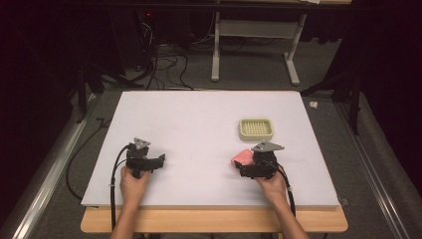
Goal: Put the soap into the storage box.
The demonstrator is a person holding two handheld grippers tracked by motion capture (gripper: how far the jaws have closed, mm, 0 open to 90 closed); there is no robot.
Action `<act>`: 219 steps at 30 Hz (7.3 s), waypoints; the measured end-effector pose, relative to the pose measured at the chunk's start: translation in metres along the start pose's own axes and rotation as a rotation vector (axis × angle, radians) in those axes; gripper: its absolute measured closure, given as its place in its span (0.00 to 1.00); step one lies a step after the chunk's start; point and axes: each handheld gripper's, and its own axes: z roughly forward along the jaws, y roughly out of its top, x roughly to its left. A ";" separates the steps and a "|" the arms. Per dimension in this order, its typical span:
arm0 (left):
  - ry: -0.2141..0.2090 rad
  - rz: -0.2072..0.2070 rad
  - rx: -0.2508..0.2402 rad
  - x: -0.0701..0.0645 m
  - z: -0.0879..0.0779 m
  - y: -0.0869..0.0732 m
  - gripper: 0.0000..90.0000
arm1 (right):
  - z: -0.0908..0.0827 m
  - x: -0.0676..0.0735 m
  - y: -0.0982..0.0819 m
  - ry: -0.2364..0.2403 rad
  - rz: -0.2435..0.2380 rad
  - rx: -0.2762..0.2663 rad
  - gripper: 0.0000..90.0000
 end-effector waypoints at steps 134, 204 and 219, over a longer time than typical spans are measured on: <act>0.002 0.005 0.002 -0.001 0.000 0.000 0.17 | -0.025 -0.062 0.044 -0.031 0.135 0.004 0.15; 0.001 0.004 0.000 0.000 0.000 0.000 0.17 | 0.055 -0.094 0.071 -0.150 0.253 0.183 0.15; 0.001 0.004 0.000 0.000 0.000 0.000 0.17 | 0.058 -0.097 0.071 -0.142 0.277 0.177 0.15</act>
